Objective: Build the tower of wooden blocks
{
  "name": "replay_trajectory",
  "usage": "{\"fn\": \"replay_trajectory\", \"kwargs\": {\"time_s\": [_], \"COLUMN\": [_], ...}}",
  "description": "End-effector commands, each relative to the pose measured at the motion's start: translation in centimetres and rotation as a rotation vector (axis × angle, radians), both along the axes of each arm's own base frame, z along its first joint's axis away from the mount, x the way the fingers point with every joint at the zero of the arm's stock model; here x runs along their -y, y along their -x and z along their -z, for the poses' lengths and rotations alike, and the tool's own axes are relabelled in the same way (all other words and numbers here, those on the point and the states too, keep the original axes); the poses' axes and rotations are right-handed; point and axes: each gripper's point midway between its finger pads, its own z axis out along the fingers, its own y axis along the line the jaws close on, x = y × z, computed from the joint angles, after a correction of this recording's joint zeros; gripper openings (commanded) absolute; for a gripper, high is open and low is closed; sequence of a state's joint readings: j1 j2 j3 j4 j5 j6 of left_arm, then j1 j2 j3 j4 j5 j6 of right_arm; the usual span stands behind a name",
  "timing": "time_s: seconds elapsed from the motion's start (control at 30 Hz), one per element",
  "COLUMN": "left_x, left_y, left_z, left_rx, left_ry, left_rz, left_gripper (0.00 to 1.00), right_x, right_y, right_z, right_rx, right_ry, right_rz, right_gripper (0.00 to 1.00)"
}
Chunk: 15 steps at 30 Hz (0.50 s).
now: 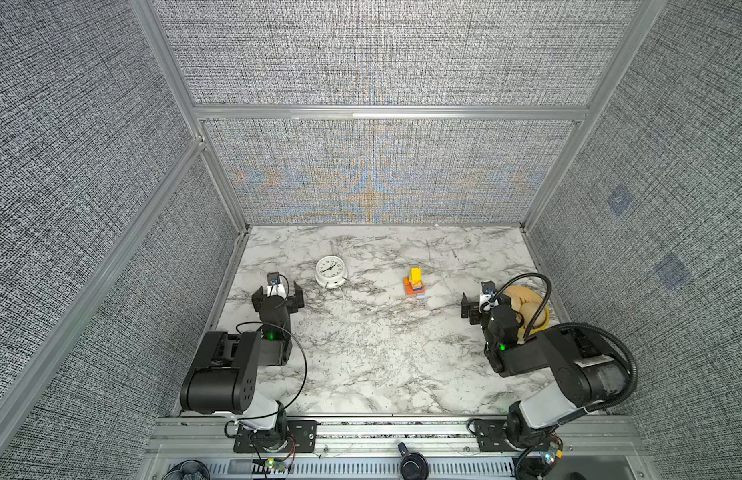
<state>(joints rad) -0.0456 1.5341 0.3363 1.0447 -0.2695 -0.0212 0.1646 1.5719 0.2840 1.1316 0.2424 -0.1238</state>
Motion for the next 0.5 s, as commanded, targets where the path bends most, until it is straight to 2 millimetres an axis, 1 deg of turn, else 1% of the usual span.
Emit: {"fn": "replay_trajectory", "kwargs": {"time_s": [0.0,0.03,0.07,0.17,0.47], "left_x": [0.06,0.06,0.04,0.07,0.06], "left_y": [0.20,0.22,0.25,0.30,0.32], "left_z": [1.42,1.44,1.44,1.42,1.39], "left_rx": [-0.057,-0.059,-0.059,-0.056,-0.055], "left_ry": [0.025,0.026,0.027,0.026,0.025], "left_rz": [0.008,0.008,0.007,0.008,0.007], "left_gripper": [0.99,0.99,0.99,0.99,0.99], "right_x": [1.28,1.36,1.34,1.11,0.84], "right_y": [-1.61,-1.60,-1.64,-1.60,-1.58], "right_z": [1.29,1.27,1.23,1.01,1.19], "right_rx": [-0.138,-0.155,-0.158,-0.118,-0.130], "right_ry": [-0.117,-0.162,-0.166,-0.155,-0.143], "right_rz": [-0.003,-0.037,-0.043,-0.053,-0.056], "right_gripper": [0.99,0.99,0.99,0.99,0.99]}}
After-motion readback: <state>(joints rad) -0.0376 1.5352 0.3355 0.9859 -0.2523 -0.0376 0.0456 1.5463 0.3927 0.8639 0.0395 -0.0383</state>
